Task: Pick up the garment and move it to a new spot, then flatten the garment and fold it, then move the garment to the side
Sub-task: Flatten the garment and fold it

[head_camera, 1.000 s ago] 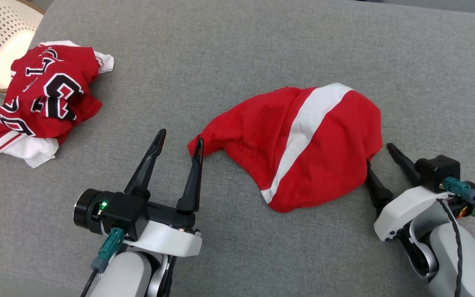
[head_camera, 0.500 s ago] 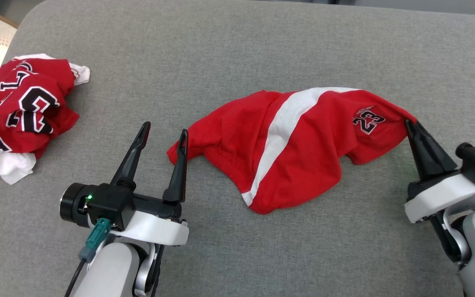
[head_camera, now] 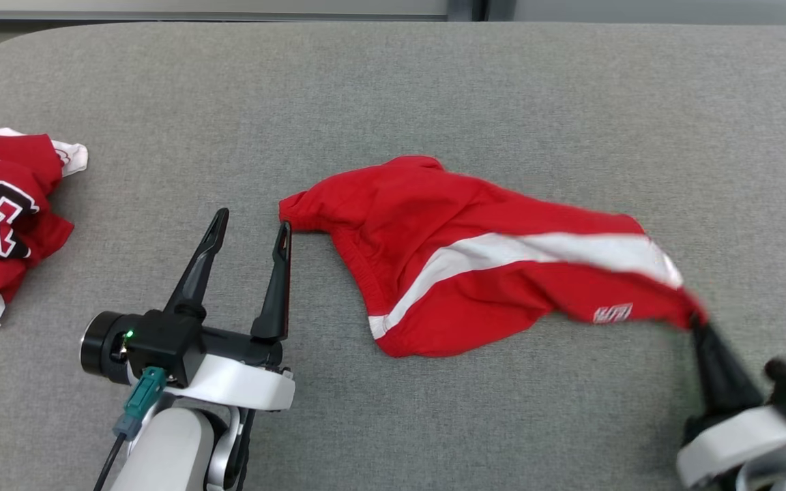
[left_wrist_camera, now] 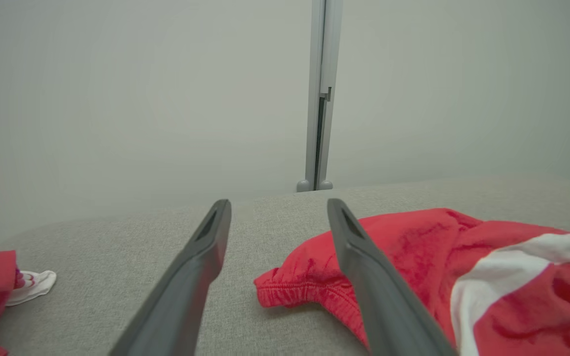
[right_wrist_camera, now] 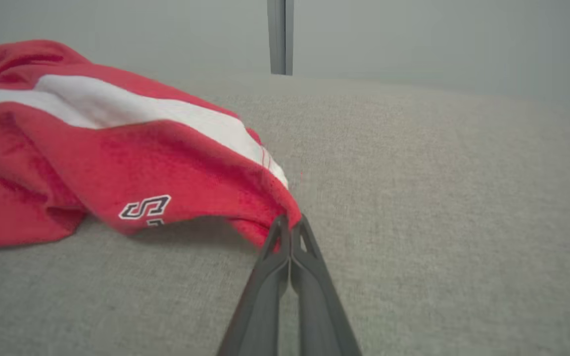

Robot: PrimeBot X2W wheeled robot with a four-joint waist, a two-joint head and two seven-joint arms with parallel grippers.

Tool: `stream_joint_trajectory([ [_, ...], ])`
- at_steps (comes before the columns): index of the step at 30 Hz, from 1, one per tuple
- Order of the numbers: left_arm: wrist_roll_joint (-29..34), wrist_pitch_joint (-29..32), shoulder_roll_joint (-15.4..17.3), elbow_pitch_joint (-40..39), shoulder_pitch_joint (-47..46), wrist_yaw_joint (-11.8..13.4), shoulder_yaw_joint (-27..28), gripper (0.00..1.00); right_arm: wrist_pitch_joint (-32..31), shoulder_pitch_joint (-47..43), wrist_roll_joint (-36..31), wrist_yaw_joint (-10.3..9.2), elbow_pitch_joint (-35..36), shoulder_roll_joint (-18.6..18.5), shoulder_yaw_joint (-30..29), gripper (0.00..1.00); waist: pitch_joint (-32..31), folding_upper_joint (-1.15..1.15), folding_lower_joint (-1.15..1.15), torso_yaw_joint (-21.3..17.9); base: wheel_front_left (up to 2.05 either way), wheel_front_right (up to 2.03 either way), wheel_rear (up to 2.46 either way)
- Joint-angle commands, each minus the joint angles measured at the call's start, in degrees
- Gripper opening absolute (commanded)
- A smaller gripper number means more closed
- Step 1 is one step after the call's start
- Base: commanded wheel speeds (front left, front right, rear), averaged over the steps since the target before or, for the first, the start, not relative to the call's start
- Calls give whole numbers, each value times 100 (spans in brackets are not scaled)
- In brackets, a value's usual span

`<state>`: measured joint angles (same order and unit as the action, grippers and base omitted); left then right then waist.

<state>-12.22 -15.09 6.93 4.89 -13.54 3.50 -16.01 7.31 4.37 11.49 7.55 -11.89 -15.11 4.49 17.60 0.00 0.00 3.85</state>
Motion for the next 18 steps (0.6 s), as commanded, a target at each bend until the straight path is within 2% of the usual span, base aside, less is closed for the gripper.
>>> stream_joint_trajectory([
  [1,8,-8,62,24,42,-18,41,100,12,-159,43,-12,-185,126,74,0,-37,0,0,-56,0,0,0],
  [5,-8,-8,96,59,155,7,88,100,30,-395,151,-12,-771,424,285,0,-106,0,0,-137,0,0,0],
  [6,-19,-8,111,66,171,26,114,100,90,-402,189,-12,-870,490,319,14,-131,0,0,-171,0,0,0],
  [7,-26,-8,127,60,196,39,144,100,136,-390,226,-12,-932,540,327,37,-159,0,0,-206,0,0,0],
  [8,-33,-8,135,47,237,61,173,100,200,-355,275,-12,-940,575,312,100,-192,0,0,-242,0,0,0],
  [13,-107,-8,226,-69,570,212,396,100,454,-224,525,-12,-411,576,265,100,-428,0,0,-455,0,0,0],
  [18,-165,-8,288,-201,969,351,574,100,372,-415,628,-12,442,386,243,100,-729,0,0,-620,0,0,0],
])
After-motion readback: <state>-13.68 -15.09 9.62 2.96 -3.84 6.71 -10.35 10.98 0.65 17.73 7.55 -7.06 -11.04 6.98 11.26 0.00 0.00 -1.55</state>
